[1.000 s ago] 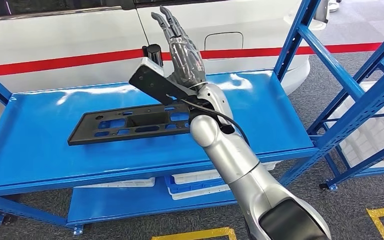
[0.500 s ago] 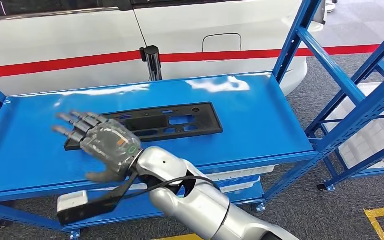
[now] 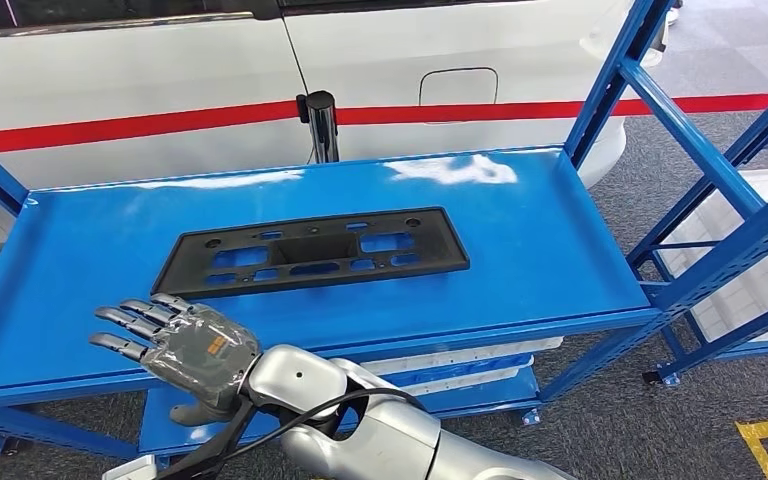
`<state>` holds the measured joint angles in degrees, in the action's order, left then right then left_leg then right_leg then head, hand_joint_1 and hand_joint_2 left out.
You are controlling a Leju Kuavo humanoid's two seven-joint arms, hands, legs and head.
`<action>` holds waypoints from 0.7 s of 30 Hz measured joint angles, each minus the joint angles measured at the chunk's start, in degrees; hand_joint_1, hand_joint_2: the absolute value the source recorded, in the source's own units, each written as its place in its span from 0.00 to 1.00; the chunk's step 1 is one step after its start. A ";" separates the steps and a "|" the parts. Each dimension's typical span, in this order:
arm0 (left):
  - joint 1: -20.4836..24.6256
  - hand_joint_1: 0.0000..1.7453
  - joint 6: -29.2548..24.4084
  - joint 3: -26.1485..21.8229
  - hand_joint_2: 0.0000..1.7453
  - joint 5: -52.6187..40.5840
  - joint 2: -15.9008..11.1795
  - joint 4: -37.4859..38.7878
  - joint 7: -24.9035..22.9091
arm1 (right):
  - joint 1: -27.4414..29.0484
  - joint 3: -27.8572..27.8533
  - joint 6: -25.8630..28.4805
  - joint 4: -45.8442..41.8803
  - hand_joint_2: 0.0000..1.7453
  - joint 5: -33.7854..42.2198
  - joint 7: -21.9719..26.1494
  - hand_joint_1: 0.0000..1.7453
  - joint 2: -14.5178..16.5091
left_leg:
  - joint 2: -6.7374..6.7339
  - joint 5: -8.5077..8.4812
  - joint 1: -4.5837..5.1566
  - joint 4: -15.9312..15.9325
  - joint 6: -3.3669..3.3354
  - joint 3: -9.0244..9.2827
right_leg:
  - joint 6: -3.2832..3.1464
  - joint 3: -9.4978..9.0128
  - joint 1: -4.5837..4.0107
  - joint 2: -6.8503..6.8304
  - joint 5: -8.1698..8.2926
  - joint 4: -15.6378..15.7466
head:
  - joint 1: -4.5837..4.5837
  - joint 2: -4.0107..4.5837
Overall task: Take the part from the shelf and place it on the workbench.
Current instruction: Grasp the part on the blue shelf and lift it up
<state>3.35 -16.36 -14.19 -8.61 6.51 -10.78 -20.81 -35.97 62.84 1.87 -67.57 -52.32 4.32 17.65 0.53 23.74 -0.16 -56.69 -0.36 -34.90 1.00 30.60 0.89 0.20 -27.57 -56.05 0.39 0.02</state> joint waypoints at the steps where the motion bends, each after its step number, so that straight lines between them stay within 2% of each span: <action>1: 0.00 0.00 -0.10 0.00 0.00 -0.05 0.00 0.00 -0.04 | -0.06 0.00 0.65 0.53 1.00 -0.32 -0.61 0.00 0.07 | 0.00 -0.01 0.00 0.00 -0.02 0.00 | 0.00 0.03 0.02 0.00 0.00 0.01 | 0.00 0.00; 5: 0.00 0.00 -0.42 -0.01 0.00 -0.40 0.03 0.00 -0.18 | -0.95 -1.89 4.97 4.57 1.00 -2.02 -2.69 0.00 0.66 | -0.01 -0.02 -0.06 0.00 -0.03 0.06 | 0.01 0.15 0.07 -0.01 0.01 0.02 | 0.02 0.00; 13: -0.07 0.00 -0.50 -0.21 0.00 -1.25 0.12 0.00 0.11 | -3.50 -11.56 12.97 15.21 1.00 -5.30 -3.47 0.00 1.56 | 0.00 -0.07 -0.27 -0.01 -0.06 0.14 | 0.07 0.00 -0.01 -0.02 0.06 -0.03 | 0.02 0.00; 21: -0.10 0.00 -0.52 -0.62 0.00 -1.68 0.13 0.00 0.69 | -4.59 -19.67 14.80 19.65 1.00 -5.32 -4.45 0.00 1.62 | -0.01 -0.07 -0.28 -0.01 -0.06 0.12 | 0.06 0.02 -0.02 -0.02 0.05 -0.03 | 0.01 0.00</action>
<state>3.25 -16.88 -14.81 -10.28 6.64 -10.78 -20.11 -40.56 43.17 16.67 -47.92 -57.64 -0.13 19.28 0.51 23.68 -0.44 -56.69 -0.42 -34.78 1.07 30.62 0.87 0.18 -27.52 -56.08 0.39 0.02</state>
